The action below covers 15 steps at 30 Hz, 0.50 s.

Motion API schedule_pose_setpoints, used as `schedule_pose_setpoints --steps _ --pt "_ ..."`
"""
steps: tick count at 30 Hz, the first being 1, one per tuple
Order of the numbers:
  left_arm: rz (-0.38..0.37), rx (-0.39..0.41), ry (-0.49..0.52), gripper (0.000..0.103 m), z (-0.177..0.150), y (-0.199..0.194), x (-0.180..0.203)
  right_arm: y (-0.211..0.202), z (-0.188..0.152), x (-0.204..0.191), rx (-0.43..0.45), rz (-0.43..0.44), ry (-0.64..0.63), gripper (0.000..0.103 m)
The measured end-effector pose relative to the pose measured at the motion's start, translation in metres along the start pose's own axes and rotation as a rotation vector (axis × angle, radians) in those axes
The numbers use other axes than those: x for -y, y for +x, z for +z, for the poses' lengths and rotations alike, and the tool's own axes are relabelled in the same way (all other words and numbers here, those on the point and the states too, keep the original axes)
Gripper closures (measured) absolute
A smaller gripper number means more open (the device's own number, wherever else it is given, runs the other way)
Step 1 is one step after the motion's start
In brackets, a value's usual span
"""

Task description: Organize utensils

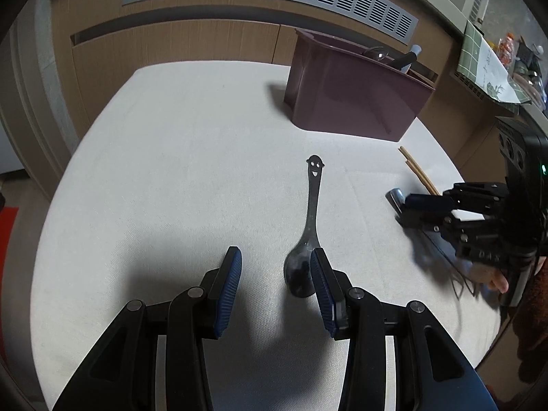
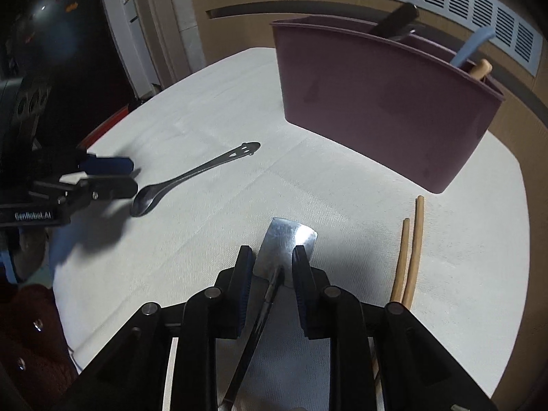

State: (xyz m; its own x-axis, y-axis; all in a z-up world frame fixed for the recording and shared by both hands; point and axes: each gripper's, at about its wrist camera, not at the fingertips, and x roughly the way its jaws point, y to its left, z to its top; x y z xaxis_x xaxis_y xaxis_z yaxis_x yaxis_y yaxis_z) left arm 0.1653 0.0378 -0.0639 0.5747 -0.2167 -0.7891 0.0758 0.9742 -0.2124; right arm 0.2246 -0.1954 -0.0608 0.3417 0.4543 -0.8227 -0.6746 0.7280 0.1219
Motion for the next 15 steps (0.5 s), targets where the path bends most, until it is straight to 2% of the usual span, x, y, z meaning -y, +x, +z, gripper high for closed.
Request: schedule_pose_setpoints --steps 2,4,8,10,13,15 --pt "-0.008 -0.003 0.002 0.06 -0.002 0.001 0.001 0.002 0.001 0.002 0.011 -0.006 0.072 0.081" --pt "-0.019 -0.009 0.004 0.06 -0.003 0.002 0.004 0.002 0.0 -0.004 0.02 -0.021 0.09 0.078" --pt "-0.034 -0.021 0.023 0.06 -0.005 0.005 0.012 -0.001 -0.006 -0.008 0.057 0.012 0.153 0.062" --pt "-0.04 -0.025 0.034 0.06 -0.007 0.005 0.016 -0.003 -0.012 -0.01 0.066 0.025 0.19 0.061" --pt "-0.045 -0.032 0.055 0.06 -0.008 0.007 0.022 -0.003 -0.012 -0.016 0.024 0.035 0.162 0.061" --pt "-0.042 -0.032 0.06 0.06 -0.008 0.007 0.024 -0.008 -0.014 -0.015 0.019 0.014 0.177 0.063"
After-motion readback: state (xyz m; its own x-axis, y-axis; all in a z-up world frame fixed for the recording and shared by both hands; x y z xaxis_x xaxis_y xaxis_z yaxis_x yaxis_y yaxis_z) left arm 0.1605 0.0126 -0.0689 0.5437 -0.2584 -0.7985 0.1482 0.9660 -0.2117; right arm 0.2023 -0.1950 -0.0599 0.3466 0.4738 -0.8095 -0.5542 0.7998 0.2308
